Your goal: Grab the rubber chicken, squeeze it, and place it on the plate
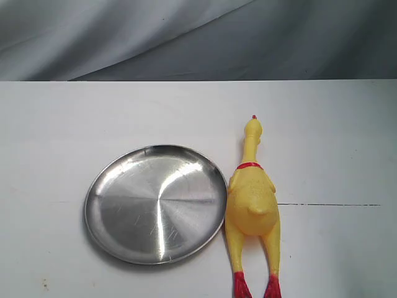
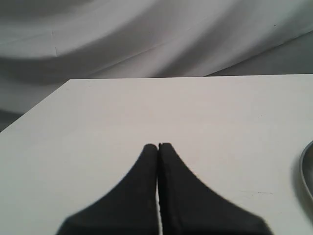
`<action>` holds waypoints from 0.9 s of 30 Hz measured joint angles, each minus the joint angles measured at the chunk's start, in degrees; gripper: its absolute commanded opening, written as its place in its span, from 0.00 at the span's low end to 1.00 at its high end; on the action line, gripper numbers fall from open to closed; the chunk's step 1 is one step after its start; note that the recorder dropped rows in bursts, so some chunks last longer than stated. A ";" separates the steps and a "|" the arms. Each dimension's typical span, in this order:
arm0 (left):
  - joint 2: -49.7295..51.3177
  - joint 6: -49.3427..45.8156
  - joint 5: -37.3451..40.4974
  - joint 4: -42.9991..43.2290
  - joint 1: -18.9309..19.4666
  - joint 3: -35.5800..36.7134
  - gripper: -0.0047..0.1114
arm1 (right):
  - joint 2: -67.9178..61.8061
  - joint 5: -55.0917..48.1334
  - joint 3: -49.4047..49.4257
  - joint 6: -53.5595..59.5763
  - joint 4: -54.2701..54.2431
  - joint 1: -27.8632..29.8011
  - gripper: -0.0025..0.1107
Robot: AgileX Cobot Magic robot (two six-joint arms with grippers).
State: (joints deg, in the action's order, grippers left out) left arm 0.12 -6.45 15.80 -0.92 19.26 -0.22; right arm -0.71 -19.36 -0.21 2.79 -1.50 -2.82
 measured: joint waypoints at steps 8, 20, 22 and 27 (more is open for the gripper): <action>0.00 0.00 0.00 0.00 0.00 0.00 0.04 | 0.00 0.00 0.00 0.00 0.00 0.00 0.02; 0.00 0.00 0.00 0.00 0.00 0.00 0.04 | 0.00 31.14 0.00 0.00 -3.39 0.00 0.02; 0.00 0.00 0.00 0.00 0.00 0.00 0.04 | 0.10 33.70 0.00 0.00 -3.40 0.00 0.02; 0.00 0.00 0.00 0.00 0.00 0.00 0.04 | 0.10 38.65 0.00 0.00 -3.62 0.00 0.02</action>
State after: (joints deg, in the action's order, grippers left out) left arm 0.12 -6.45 15.80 -0.92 19.26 -0.22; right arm -0.60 19.28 -0.21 2.79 -5.12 -2.82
